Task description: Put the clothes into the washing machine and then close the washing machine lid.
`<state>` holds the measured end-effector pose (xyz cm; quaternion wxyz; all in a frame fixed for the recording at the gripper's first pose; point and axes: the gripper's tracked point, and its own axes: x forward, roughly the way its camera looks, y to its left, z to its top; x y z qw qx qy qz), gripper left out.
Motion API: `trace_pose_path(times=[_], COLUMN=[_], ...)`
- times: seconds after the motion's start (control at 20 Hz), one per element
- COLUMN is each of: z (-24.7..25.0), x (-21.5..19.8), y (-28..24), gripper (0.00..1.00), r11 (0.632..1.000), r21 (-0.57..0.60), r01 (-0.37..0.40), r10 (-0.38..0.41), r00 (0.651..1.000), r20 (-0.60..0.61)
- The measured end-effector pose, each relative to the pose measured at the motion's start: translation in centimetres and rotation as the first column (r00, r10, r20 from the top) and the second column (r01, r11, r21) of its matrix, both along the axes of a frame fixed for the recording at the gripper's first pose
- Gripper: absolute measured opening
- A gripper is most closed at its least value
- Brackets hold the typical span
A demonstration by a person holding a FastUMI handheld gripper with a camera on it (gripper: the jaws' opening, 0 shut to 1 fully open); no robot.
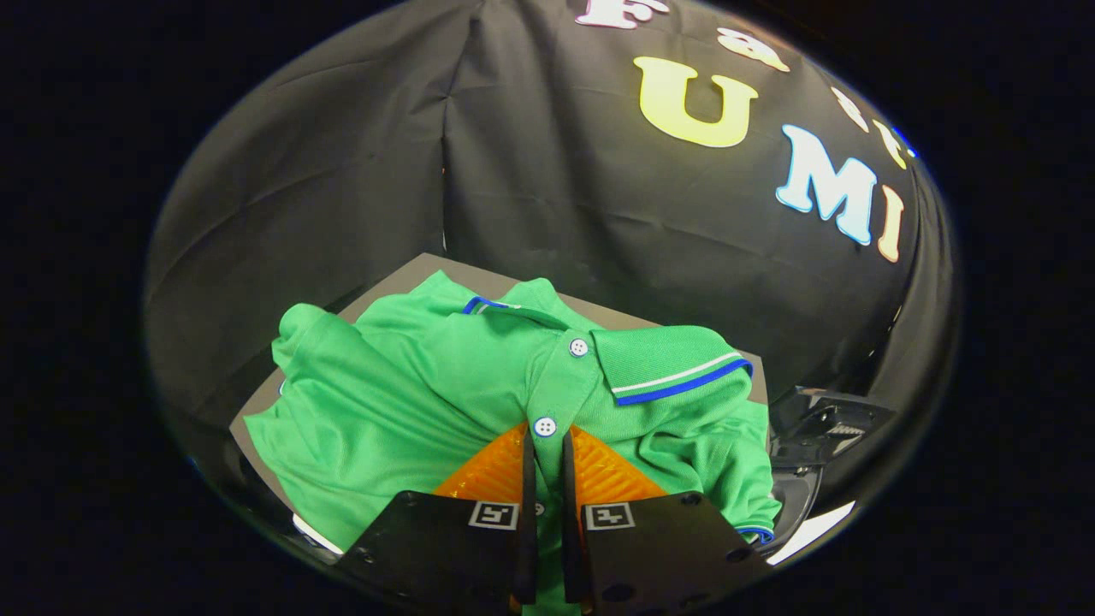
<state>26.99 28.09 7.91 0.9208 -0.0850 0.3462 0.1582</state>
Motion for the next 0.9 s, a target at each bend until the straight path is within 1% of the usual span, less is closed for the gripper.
trace_pose_path(times=[0.15, 0.2, 0.25, 0.4, 0.75, 0.9], z=[0.5, -0.5, 0.1, 0.4, 4.4, 6.8], x=[-0.3, 0.6, -0.1, 0.1, 0.1, 0.0], y=[-0.1, 0.2, 0.0, -0.1, -0.8, -1.3], gripper=[0.14, 0.02, 0.02, 0.02, 0.01, 0.01], r11=[1.0, 1.0, 1.0, 0.998, 0.987, 0.975], r21=[0.004, 0.018, 0.027, 0.061, 0.147, 0.214], r01=[-0.018, -0.014, -0.016, -0.025, -0.064, -0.054], r10=[0.018, 0.013, 0.015, 0.025, 0.047, 0.023], r00=[0.999, 0.999, 0.999, 1.0, 0.992, 0.989], r20=[0.039, 0.036, 0.034, 0.014, 0.115, 0.145])
